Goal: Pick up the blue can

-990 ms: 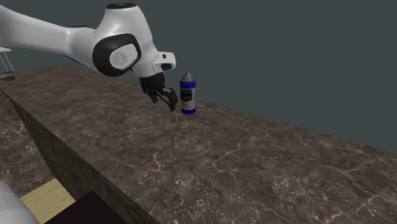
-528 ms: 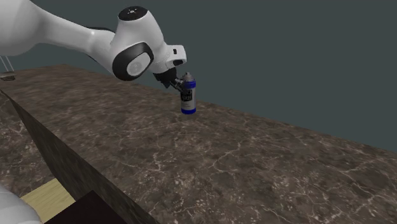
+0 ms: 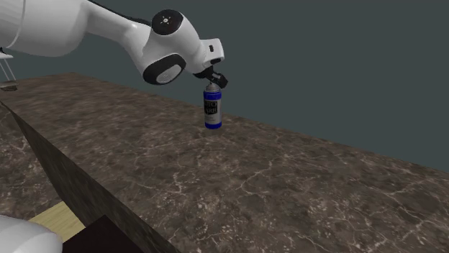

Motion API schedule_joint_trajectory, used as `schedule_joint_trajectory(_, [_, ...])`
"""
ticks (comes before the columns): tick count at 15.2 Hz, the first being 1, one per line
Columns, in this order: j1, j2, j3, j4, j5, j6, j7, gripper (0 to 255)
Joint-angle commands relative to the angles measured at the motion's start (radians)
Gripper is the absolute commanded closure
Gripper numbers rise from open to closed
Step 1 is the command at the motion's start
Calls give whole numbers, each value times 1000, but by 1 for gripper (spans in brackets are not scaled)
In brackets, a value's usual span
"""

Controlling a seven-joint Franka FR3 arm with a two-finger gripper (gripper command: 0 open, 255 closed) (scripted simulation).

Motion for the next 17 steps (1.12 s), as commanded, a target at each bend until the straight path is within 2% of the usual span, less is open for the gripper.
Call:
schedule_joint_trajectory(1, [43,22,-30,27,84,34,-66,0])
schedule_joint_trajectory(6, [100,43,-72,0,208,79,-187,0])
schedule_joint_trajectory(8, [134,56,-98,-9,286,98,-262,0])
schedule_joint_trajectory(10, [133,56,-98,-9,286,98,-262,0])
schedule_joint_trajectory(11, [132,53,-96,-12,282,98,-258,255])
schedule_joint_trajectory(17, [131,51,-95,-13,280,98,-257,255])
